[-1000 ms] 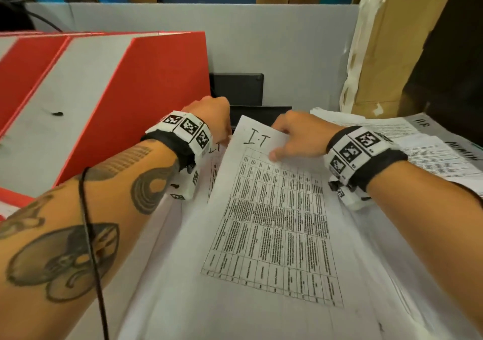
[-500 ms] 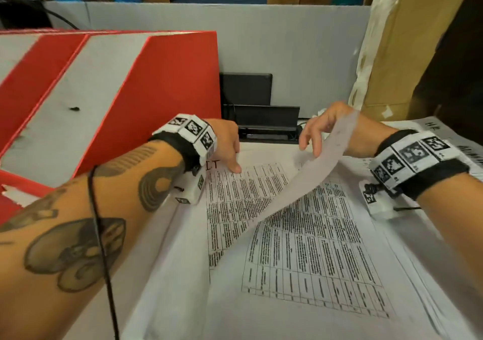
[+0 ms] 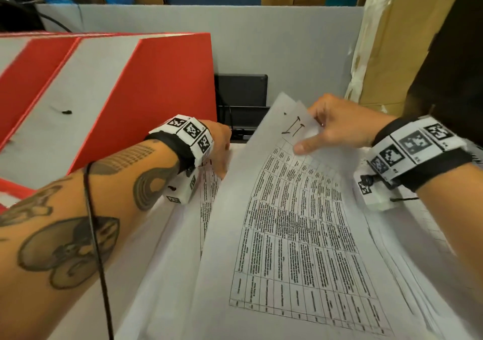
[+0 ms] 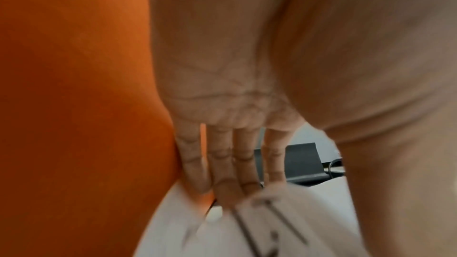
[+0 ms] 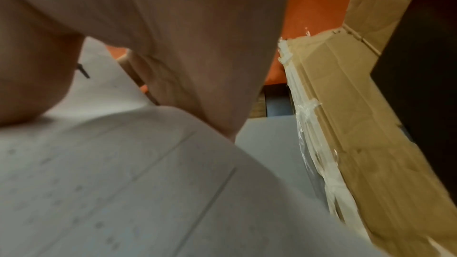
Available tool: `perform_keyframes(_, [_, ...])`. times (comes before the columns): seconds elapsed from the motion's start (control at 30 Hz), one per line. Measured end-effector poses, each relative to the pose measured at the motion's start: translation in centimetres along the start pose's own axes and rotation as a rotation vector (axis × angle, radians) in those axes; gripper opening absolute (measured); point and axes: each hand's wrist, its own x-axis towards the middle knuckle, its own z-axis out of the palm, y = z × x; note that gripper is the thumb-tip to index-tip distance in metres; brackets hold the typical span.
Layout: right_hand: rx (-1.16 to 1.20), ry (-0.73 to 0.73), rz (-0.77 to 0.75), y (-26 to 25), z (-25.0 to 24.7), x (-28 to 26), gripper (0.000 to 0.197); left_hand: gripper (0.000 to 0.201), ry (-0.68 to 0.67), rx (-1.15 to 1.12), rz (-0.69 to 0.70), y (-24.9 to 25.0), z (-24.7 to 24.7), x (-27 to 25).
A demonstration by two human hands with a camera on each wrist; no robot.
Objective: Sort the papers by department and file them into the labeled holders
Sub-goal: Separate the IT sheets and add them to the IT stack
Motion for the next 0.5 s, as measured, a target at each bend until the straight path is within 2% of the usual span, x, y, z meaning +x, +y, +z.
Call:
perform_keyframes(0.07, [-0.132, -0.04, 0.051, -1.4, -0.6, 0.1, 0.015, 0.048, 0.149, -0.038, 0.001, 0.0, -0.1, -0.2])
perform_keyframes(0.13, [-0.261, -0.065, 0.115, -2.2, -0.7, 0.7, 0.015, 0.039, 0.286, -0.115, 0.012, 0.3, -0.8, -0.7])
perform_keyframes(0.2, [-0.346, -0.052, 0.135, -2.4, 0.1, 1.6, 0.017, 0.018, 0.388, -0.167, 0.108, 0.5, -2.0, -1.5])
perform_keyframes(0.27, [-0.37, -0.013, 0.1, -2.3, 1.6, 2.5, 0.039, 0.012, 0.394, -0.278, 0.281, 0.5, -3.1, -2.2])
perform_keyframes(0.3, [-0.337, 0.012, 0.09, -2.1, 2.1, 2.9, 0.043, 0.01, 0.363, -0.366, 0.373, 0.4, -3.6, -2.7])
perform_keyframes(0.37, [-0.262, 0.072, 0.077, -2.0, 2.6, 2.8, 0.021, 0.011, 0.318, -0.569, 0.494, 0.2, -3.9, -3.4])
perform_keyframes(0.43, [-0.275, 0.135, 0.066, -1.5, 2.6, 2.7, 0.022, 0.014, 0.345, -0.81, 0.467, -0.3, -3.6, -3.5])
perform_keyframes(0.5, [-0.241, 0.18, 0.042, -0.8, 2.0, 2.3, 0.037, 0.018, 0.396, -0.867, 0.372, -1.0, -2.6, -3.1])
